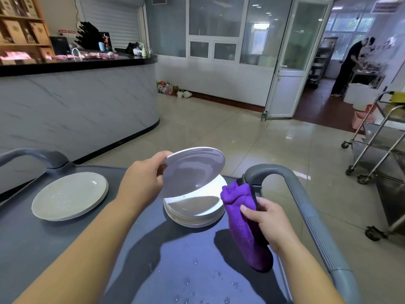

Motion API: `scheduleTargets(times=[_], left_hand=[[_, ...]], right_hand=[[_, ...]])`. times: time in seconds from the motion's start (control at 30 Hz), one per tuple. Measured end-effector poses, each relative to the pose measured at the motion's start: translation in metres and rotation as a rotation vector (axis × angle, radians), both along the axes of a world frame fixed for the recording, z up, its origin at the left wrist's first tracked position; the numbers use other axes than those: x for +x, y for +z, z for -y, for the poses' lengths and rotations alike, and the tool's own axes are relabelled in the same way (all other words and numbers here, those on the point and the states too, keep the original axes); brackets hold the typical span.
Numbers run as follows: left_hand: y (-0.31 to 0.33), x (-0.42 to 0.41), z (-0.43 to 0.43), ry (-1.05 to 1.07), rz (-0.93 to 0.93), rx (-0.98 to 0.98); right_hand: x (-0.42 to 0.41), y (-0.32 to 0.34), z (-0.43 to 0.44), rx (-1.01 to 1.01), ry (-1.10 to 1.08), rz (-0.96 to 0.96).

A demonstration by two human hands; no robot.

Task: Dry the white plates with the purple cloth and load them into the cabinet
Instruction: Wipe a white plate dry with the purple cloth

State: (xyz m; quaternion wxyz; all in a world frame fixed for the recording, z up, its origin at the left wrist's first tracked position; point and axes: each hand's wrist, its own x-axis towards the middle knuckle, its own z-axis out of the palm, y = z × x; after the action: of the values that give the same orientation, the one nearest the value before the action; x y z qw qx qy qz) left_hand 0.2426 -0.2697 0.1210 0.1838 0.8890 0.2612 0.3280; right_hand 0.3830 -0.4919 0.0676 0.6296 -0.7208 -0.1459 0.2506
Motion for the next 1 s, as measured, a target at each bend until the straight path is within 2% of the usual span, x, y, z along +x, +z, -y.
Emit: scheduleTargets(times=[0.17, 0.33, 0.47, 0.7, 1.0], left_hand=[[0.004, -0.002, -0.001, -0.031, -0.067, 0.132], [0.005, -0.004, 0.0, -0.063, -0.071, 0.24], [0.008, -0.009, 0.004, -0.003, -0.021, 0.111], [0.009, -0.025, 0.005, 0.083, 0.052, -0.09], [0.005, -0.05, -0.01, 0.094, 0.133, -0.278]], right_hand=[[-0.004, -0.002, 0.002, -0.134, -0.043, 0.308], [-0.007, -0.003, 0.007, -0.339, -0.041, 0.477], [-0.009, 0.004, 0.011, -0.4, -0.001, 0.577], [-0.016, 0.022, 0.012, -0.363, 0.025, 0.664], [-0.03, 0.043, 0.005, -0.331, -0.118, 0.67]])
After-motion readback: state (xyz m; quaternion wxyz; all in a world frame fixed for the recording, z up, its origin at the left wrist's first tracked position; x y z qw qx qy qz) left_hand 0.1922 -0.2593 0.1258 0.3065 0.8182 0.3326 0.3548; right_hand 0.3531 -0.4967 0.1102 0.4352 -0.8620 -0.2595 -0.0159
